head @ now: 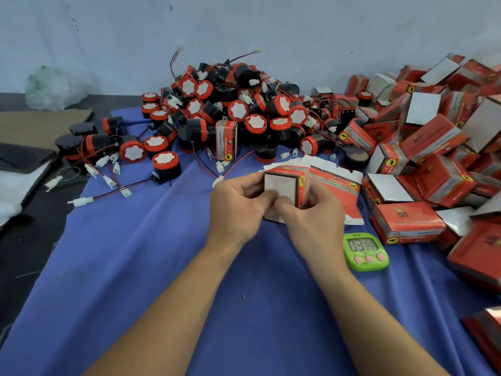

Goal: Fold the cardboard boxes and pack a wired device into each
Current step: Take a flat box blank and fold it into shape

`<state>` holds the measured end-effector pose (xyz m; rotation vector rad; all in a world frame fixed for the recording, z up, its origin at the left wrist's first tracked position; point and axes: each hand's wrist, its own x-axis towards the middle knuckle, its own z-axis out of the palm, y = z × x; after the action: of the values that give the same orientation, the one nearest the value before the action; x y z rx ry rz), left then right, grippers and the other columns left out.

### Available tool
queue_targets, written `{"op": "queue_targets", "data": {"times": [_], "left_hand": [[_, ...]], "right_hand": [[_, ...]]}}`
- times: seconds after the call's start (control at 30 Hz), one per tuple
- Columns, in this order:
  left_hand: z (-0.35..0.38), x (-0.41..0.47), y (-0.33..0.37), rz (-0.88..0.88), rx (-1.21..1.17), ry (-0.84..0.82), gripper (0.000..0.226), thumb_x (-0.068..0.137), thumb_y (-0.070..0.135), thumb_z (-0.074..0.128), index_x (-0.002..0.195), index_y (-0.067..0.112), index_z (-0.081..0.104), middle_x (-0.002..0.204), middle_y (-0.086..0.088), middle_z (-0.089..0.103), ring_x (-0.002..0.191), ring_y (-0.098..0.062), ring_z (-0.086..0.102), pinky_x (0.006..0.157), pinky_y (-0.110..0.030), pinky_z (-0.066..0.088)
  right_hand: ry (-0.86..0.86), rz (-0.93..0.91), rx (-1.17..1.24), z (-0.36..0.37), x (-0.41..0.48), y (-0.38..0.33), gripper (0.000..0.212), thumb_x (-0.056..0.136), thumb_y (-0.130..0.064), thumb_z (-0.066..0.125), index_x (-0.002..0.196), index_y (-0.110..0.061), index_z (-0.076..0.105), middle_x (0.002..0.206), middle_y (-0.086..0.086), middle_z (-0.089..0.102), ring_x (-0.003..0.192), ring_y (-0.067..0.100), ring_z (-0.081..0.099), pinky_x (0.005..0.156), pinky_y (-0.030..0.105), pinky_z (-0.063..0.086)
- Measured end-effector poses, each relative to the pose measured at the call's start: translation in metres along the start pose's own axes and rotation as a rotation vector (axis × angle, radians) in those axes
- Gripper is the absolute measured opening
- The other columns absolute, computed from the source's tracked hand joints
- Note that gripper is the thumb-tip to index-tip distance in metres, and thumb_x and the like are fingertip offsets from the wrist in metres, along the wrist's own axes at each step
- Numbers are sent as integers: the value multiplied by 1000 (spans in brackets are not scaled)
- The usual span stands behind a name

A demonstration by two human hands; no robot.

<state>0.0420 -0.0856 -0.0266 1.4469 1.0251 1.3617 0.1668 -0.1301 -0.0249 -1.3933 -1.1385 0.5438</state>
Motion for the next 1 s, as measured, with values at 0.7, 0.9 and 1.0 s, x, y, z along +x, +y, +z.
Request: {"op": "queue_targets", "data": {"times": [0.7,0.9,1.0], "left_hand": [[1,2,-2,-383,-224,76,62,108,58,31,98,22,80,96,-5,81,92,-21,78,88,-42,61],[0,3,0,-422,-276,97,62,109,54,32,102,14,78,97,-12,81,91,-27,78,81,-41,62],[2,3,2,-435,-337,113,56,108,49,41,104,9,79,104,-19,78,102,-37,74,96,-54,58]], "right_hand": [[-562,16,24,-13,6,-1,22,69,-19,78,90,-11,75,85,5,77,84,23,73,83,49,59],[-519,61,99,-8,2,0,19,69,-14,76,88,-11,77,85,11,77,83,31,74,80,54,60],[-407,59,158,-4,3,0,19,68,-13,73,86,-5,72,81,23,71,73,27,61,71,53,53]]}}
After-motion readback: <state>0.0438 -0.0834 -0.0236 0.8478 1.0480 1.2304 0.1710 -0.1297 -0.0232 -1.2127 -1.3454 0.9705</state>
